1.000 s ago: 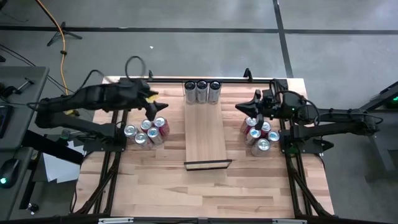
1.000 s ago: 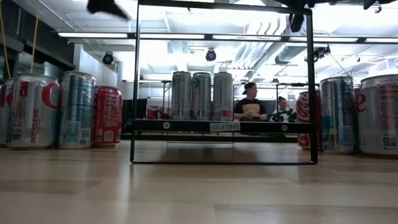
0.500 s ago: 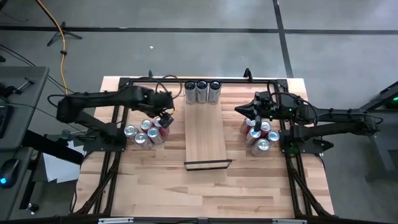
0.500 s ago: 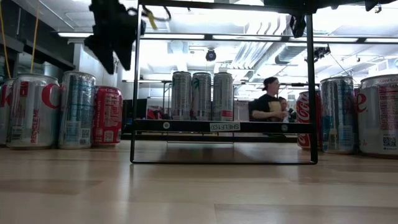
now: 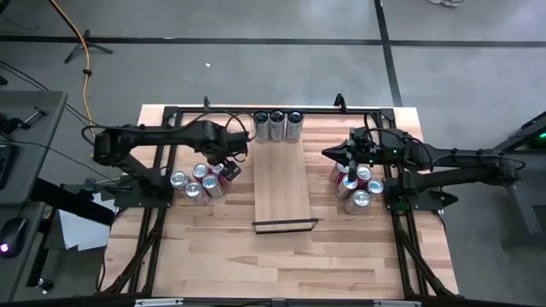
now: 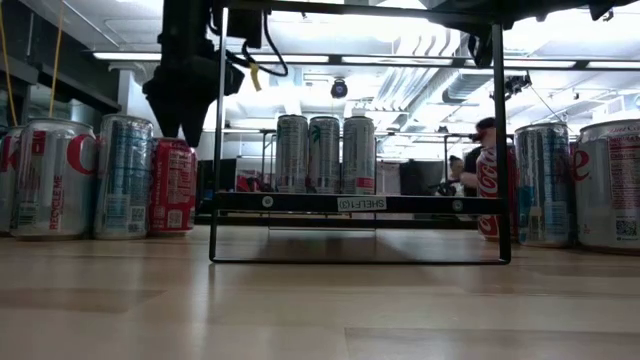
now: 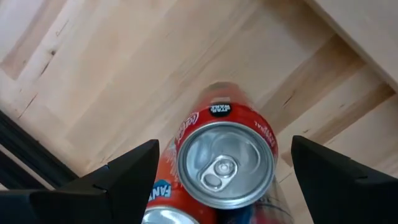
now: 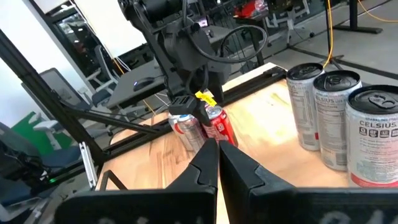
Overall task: Place canned beverage on shelf
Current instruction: Put the left red/white soda can on the shelf
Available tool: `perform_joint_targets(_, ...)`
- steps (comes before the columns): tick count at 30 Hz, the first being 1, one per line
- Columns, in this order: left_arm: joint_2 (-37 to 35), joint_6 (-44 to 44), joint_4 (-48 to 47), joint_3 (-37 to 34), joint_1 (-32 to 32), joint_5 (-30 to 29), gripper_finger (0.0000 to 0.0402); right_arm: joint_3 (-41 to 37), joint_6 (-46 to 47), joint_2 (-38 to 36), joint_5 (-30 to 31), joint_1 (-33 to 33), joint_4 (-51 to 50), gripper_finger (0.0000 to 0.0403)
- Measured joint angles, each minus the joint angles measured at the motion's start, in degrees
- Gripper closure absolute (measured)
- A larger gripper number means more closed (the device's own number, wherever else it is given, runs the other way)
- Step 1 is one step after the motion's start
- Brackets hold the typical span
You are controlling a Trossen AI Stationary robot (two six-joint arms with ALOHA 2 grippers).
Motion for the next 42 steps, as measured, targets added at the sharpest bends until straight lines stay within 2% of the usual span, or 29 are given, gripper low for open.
perform_joint_targets(8, 1.1, 0.0, 3.2, -4.4, 0.2, 2.9, 0.0092, 0.0, 0.0, 0.0, 0.0, 0.0, -0.2, 0.0402)
perform_joint_targets(19, 1.1, 0.6, 7.3, -8.0, 0.1, 3.3, 0.0093, 0.0, 0.0, 0.0, 0.0, 0.0, -0.2, 0.0402)
perform_joint_targets(22, 1.1, 0.6, 7.4, -9.2, 0.1, 3.7, 0.0109, 0.0, 0.0, 0.0, 0.0, 0.0, -0.2, 0.0402)
perform_joint_targets(27, 0.9, 1.5, 7.5, -9.2, 0.3, 3.8, 0.0168, 0.0, 0.0, 0.0, 0.5, 0.0, -0.2, 0.0402)
perform_joint_targets(28, 1.0, 1.6, 7.4, -9.0, 0.5, 3.8, 0.0169, 0.0, 0.0, 0.0, 0.7, 0.0, -0.2, 0.0402)
perform_joint_targets(34, 1.2, 4.5, 6.6, -3.9, 1.9, 3.6, 0.0169, 0.0, 0.1, 0.0, 1.3, 0.0, -0.2, 0.0402)
perform_joint_targets(42, 0.3, 8.1, -2.3, 10.8, 2.4, 3.3, 0.0169, 0.0, 0.6, 0.0, 1.3, 0.0, -0.2, 0.0402)
